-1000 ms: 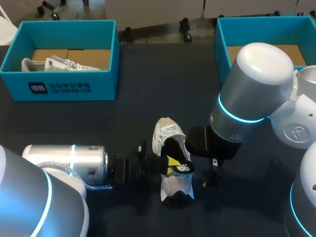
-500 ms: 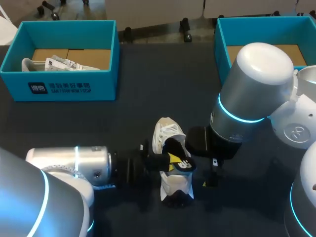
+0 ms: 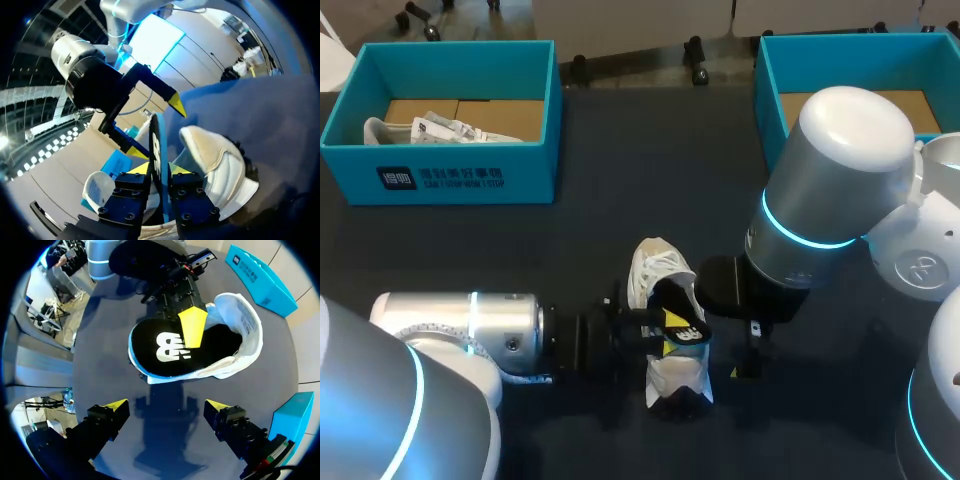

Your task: Take the shoe out of the shoebox, open the shoe tongue, remove and reinsert the insole, then place the shoe into the shoebox

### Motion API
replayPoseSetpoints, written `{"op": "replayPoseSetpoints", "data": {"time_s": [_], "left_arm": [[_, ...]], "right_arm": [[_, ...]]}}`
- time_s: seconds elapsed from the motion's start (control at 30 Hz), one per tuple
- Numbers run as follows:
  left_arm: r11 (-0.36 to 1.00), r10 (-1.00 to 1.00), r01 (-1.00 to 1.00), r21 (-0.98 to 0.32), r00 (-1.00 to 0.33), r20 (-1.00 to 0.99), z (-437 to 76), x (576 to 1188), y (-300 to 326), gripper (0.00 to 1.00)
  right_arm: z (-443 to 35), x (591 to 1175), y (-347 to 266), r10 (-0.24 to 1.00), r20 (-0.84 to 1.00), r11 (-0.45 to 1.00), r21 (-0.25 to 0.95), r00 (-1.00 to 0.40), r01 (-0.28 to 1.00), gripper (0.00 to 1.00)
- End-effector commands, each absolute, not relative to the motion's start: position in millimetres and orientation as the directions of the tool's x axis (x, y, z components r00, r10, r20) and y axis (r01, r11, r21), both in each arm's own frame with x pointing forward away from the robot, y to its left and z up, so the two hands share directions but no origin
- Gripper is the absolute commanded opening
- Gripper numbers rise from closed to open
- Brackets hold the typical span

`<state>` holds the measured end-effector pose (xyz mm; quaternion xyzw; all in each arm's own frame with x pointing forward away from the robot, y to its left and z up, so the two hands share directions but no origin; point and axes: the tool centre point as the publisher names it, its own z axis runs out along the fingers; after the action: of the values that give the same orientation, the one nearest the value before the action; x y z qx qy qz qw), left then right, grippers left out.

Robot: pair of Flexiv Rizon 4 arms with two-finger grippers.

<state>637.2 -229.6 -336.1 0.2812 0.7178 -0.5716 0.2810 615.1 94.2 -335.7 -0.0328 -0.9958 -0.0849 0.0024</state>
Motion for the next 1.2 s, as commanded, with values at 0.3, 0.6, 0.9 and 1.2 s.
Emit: {"op": "replayPoseSetpoints", "data": {"time_s": [0.3,0.6,0.9,1.2], "left_arm": [[0.151,0.113,0.694,-0.704,-0.719,-0.685,-318,614,-223,0.17],[0.154,0.128,0.761,-0.63,-0.648,-0.751,-326,611,-229,0.0],[0.186,0.142,0.815,-0.548,-0.574,-0.806,-338,624,-227,0.0],[0.227,0.149,0.834,-0.502,-0.54,-0.829,-343,640,-225,0.0]], "right_arm": [[-337,614,94,0.066,0.009,0.983,0.17,-0.998,0.067,1.0],[-337,614,94,0.066,0.009,0.983,0.17,-0.998,0.067,1.0],[-337,614,94,0.066,0.009,0.983,0.17,-0.998,0.067,1.0],[-337,614,94,0.066,0.009,0.983,0.17,-0.998,0.067,1.0]]}}
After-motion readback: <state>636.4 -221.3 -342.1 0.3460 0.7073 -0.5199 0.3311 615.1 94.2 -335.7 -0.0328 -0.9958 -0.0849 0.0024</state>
